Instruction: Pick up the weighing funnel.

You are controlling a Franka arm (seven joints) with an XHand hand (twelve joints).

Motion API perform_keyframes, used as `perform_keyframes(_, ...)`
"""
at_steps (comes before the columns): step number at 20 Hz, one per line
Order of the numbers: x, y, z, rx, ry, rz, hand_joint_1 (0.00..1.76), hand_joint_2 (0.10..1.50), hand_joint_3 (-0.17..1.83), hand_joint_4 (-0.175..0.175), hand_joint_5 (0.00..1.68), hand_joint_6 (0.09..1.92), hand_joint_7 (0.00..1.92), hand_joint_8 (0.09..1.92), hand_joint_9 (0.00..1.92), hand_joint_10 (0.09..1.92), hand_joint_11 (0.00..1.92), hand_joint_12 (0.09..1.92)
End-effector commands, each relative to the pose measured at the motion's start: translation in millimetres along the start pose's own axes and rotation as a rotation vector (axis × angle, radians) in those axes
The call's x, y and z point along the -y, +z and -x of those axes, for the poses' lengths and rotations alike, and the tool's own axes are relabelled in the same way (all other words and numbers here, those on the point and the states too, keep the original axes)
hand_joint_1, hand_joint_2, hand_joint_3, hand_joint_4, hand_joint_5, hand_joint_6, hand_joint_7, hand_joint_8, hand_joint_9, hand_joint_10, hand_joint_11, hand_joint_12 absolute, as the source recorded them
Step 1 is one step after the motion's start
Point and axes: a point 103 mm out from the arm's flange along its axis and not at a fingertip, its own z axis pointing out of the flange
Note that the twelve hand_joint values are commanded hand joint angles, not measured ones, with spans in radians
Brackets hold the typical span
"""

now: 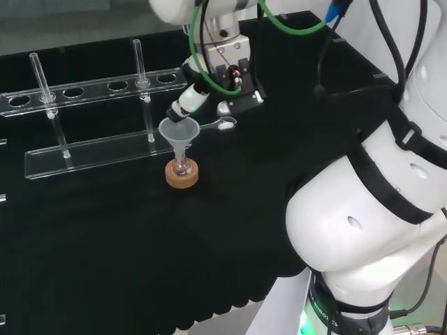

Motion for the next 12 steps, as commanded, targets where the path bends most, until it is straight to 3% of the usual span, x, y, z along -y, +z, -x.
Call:
perform_keyframes(1, -3.1, 2.2, 27.5, -0.029, 0.008, -0.004, 0.50, 0.68, 0.28, -0.040, 0.35, 0.09, 0.12, 0.72, 0.35, 0.74, 0.23, 1.45)
perform_keyframes(12, -25.9, -1.9, 76.7, -0.088, 0.027, 0.028, 0.54, 0.72, 0.28, -0.045, 0.39, 0.09, 0.24, 0.73, 0.52, 0.67, 0.34, 1.39)
